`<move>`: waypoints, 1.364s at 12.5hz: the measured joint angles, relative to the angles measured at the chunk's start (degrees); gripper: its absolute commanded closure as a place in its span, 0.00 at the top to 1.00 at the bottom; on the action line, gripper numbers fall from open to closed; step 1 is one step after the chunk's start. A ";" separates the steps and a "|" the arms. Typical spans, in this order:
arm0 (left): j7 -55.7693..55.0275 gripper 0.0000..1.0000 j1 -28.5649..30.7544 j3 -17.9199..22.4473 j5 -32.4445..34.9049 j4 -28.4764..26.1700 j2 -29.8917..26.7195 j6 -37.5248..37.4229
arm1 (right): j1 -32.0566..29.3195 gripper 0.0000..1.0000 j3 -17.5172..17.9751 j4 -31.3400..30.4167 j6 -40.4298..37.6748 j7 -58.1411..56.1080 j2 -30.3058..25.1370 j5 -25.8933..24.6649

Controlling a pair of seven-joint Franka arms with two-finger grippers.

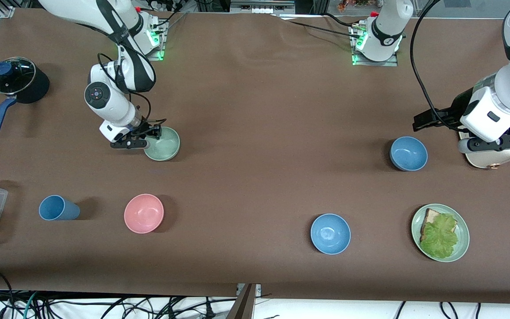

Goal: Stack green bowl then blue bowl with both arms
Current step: 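Grasp the green bowl rim with the right gripper and carry it, then lower the green bowl with the right gripper while the left gripper reaches the blue bowl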

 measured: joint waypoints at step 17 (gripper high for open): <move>-0.18 1.00 0.23 0.37 -0.13 0.80 1.82 0.09 | 23.61 0.00 6.48 48.81 -7.21 44.50 26.96 5.02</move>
